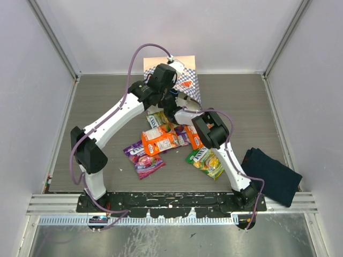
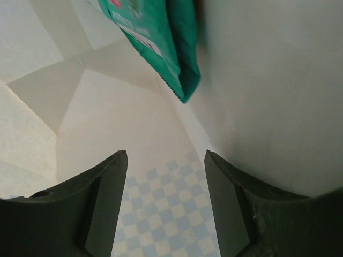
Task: Take the snacks out of the paper bag
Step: Take out the snack from the paper bag.
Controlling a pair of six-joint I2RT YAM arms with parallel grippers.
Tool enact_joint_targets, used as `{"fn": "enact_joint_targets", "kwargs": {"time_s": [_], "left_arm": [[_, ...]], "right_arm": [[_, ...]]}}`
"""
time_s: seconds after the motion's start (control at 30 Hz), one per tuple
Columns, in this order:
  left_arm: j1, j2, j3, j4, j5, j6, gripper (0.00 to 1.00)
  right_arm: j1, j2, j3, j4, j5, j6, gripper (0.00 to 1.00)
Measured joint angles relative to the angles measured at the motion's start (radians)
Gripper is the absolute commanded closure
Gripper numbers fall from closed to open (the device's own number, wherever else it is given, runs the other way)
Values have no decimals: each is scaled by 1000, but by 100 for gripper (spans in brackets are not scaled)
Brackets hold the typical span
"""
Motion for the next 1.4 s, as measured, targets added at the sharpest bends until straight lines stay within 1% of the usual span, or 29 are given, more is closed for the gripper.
{"fn": "enact_joint_targets", "kwargs": {"time_s": [0.13,0.2,0.3,0.37,0.4,0.53,0.77,0.8,0.87,0.9,1.07,1.13,1.23,1.37,1.4], "left_arm": [[0,0,0,-2,0,1,100],[0,0,0,-2,1,0,100],[0,0,0,-1,8,0,100],[0,0,0,-1,13,-2,100],[0,0,0,-1,15,-2,100],[0,0,0,-2,20,-5,100],[-1,0,0,-2,20,-5,100],[-1,0,0,-1,20,-5,100],[-1,0,0,-1,20,-5,100],[-1,0,0,-1,20,-5,100],[-1,1,2,-3,20,-5,100],[-1,7,14,-3,20,-6,100],[-1,16,23,-3,19,-7,100],[-7,31,34,-7,8,-18,100],[-8,33,34,-8,6,-20,100]], "right_arm": [[-19,3,31,-43,5,2,35],[-41,1,28,-75,17,-28,36],[-75,-26,1,-93,48,-97,40],[-100,-42,-14,-103,61,-126,47],[-109,-49,-21,-103,64,-144,48],[-127,-50,-31,-103,73,-205,51],[-140,-18,24,-81,64,-313,74],[-142,-6,38,-71,60,-332,79],[-145,9,58,-52,50,-366,97],[-147,13,62,-43,43,-385,99],[-154,13,53,10,-2,-449,99],[-157,-4,13,31,-31,-458,99],[-156,-85,-128,48,-88,-448,99],[-138,-235,-314,40,-139,-432,99],[-134,-273,-356,39,-148,-430,97]]}}
